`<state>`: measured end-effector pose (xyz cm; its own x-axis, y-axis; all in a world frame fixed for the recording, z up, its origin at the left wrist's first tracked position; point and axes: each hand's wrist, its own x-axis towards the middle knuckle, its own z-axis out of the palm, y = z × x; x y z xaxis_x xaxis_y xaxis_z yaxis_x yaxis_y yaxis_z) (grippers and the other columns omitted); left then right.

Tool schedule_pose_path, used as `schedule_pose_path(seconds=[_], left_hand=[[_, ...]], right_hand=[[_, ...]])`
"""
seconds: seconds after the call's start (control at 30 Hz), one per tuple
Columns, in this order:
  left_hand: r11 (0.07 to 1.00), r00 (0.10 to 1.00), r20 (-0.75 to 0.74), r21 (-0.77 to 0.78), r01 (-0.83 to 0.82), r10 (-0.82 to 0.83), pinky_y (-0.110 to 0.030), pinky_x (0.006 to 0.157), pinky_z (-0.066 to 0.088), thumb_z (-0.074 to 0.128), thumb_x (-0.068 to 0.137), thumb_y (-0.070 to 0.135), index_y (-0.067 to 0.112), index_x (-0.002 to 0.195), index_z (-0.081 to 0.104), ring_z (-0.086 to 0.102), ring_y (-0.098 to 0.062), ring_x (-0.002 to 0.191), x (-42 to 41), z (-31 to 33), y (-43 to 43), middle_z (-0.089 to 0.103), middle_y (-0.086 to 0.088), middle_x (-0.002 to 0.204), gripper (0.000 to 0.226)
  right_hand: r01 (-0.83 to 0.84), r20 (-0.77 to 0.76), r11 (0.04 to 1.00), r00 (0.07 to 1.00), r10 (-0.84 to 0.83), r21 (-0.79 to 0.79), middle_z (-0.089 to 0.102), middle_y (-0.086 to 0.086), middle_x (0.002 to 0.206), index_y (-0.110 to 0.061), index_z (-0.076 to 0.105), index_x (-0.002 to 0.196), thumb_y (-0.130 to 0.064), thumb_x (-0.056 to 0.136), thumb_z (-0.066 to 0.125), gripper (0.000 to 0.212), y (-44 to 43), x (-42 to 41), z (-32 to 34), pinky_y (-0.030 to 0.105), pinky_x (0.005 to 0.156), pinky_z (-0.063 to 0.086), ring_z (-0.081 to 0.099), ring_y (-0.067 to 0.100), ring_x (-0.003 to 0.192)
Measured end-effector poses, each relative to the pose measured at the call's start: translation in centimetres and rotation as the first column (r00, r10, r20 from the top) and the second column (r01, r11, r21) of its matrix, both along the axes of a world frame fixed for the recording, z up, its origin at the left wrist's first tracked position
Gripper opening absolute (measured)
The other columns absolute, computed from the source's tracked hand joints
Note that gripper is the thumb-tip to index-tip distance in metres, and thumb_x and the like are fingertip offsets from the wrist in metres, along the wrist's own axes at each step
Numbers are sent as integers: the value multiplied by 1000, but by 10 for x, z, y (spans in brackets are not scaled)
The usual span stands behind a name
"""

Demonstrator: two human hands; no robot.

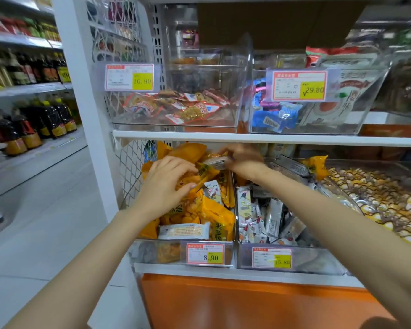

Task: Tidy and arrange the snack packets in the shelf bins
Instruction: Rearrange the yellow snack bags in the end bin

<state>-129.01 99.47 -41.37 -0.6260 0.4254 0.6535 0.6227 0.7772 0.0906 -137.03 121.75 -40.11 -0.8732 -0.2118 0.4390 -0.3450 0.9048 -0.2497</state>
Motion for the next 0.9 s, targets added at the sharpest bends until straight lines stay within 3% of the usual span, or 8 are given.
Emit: schedule_pose_path(seconds=[0.1, 0.23, 0.3, 0.37, 0.5, 0.63, 0.77, 0.9], left_hand=[[968, 991, 134, -252, 6, 29, -32, 96, 29, 56, 86, 46, 27, 122, 55, 44, -14, 120, -12, 21, 22, 56, 9, 124, 41], [783, 913, 357, -617, 74, 195, -30, 84, 38, 61, 84, 48, 26, 132, 46, 48, -21, 120, -38, 35, 67, 54, 1, 131, 55], [697, 880, 383, -711, 87, 281, -31, 81, 41, 63, 85, 43, 22, 134, 44, 50, -24, 117, -46, 31, 79, 54, -3, 129, 57], [682, 872, 391, -725, 94, 296, -33, 83, 43, 65, 84, 37, 22, 131, 47, 51, -23, 114, -49, 28, 83, 57, -4, 121, 53], [868, 880, 428, -495, 36, 207, -26, 70, 37, 70, 80, 33, 20, 121, 53, 53, -17, 95, -47, 35, 80, 60, -2, 110, 46], [967, 919, 318, -178, -182, 232, -32, 79, 44, 66, 83, 38, 17, 126, 49, 55, -28, 109, -45, 39, 79, 58, -8, 120, 51], [952, 920, 340, 158, -262, 196, -32, 85, 46, 67, 84, 26, 9, 122, 53, 56, -30, 111, -46, 25, 93, 59, -12, 122, 44], [830, 923, 386, 517, -210, -7, -30, 83, 47, 69, 83, 18, 3, 112, 60, 59, -27, 105, -48, 17, 104, 62, -14, 114, 34]], right_hand=[[17, -64, 1000, 998, -18, -15, 65, 1, 110, -22, 63, 109, -24, 87, 61, 23, 28, 19, 0, 34, 88, 47, 59, 21, 100], [-18, 44, 999, 999, 20, -49, 65, -1, 108, -20, 64, 108, -21, 85, 66, 24, 59, 43, -4, 21, 76, 39, 53, 10, 90], [-4, 81, 999, 997, 8, -53, 65, -3, 112, -23, 63, 113, -22, 85, 67, 28, 63, 50, -7, 21, 73, 38, 54, 10, 90], [1, 72, 997, 997, 4, -74, 66, -3, 113, -24, 62, 115, -25, 85, 68, 31, 64, 54, -10, 23, 75, 40, 58, 14, 94], [23, 48, 992, 999, -18, -126, 66, -2, 105, -25, 61, 117, -28, 82, 71, 37, 66, 56, -13, 22, 74, 38, 54, 12, 86], [51, -15, 958, 998, -58, -283, 66, 0, 93, -21, 64, 111, -21, 81, 72, 32, 64, 55, -15, 24, 69, 43, 60, 19, 82], [122, -114, 933, 979, -169, -339, 67, 0, 90, -20, 67, 106, -17, 82, 71, 25, 74, 62, -14, 24, 60, 45, 60, 20, 72], [129, -94, 946, 982, -164, -298, 65, -2, 99, -22, 70, 105, -21, 82, 71, 23, 95, 65, -16, 25, 66, 42, 61, 20, 80]])
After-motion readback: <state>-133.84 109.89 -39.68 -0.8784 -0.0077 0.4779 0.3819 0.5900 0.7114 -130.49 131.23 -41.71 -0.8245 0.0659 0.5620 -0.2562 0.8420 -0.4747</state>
